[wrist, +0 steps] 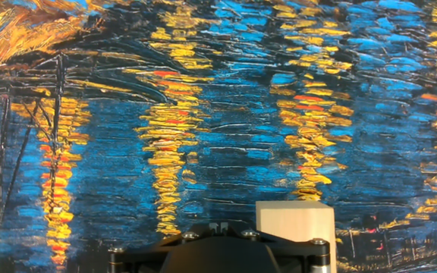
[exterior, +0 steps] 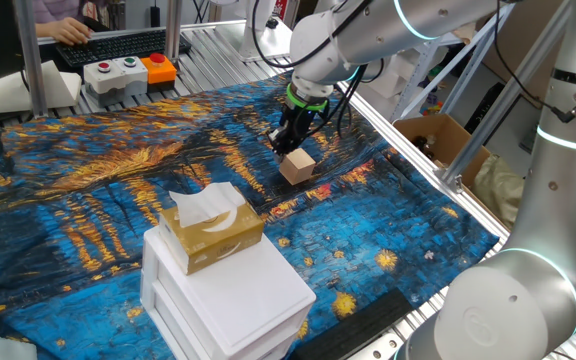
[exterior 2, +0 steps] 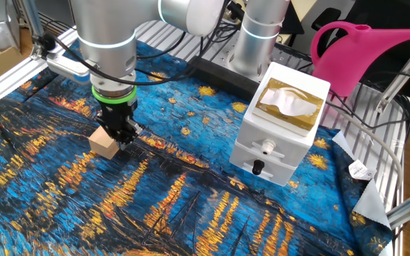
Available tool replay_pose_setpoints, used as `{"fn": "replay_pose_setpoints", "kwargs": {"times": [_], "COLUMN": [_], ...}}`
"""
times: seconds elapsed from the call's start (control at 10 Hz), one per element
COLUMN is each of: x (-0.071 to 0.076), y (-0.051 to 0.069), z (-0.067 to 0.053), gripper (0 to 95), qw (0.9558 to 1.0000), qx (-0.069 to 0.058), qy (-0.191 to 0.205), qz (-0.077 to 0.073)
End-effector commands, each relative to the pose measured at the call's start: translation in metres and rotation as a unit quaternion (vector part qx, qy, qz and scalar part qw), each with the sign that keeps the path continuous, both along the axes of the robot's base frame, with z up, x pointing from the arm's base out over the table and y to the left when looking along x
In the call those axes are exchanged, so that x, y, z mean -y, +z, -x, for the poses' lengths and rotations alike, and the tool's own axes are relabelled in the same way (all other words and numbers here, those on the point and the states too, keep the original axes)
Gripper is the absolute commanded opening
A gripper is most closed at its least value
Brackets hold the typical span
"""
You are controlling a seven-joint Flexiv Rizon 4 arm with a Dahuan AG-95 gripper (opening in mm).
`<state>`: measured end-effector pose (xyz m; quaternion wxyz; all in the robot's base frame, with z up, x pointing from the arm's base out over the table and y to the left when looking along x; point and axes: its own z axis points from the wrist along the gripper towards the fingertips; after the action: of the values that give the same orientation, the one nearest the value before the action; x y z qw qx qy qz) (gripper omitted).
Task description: Approach and touch the side of the small block
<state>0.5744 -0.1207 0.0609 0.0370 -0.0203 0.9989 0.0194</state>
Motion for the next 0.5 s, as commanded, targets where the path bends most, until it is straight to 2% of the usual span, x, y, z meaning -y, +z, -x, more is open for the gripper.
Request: {"fn": "replay_pose_setpoints", "kwargs": {"times": [0.1,0.2,0.4,0.5], "x": [-0.0008,-0.0008,-0.0008,-0.0008], "y": [0.0004,0.0004,0.0004,0.0004], "z": [0.0004,0.0004,0.0004,0.0004], "gripper": [0.0,0.0,0.0,0.0], "qw": [0.9997,0.9995,0.9991,0.9984], "qx": [-0.025,-0.031,-0.037,-0.038], "qy": [-0.002,-0.008,-0.019,-0.040], "qz": [-0.004,-0.005,-0.006,-0.007]}}
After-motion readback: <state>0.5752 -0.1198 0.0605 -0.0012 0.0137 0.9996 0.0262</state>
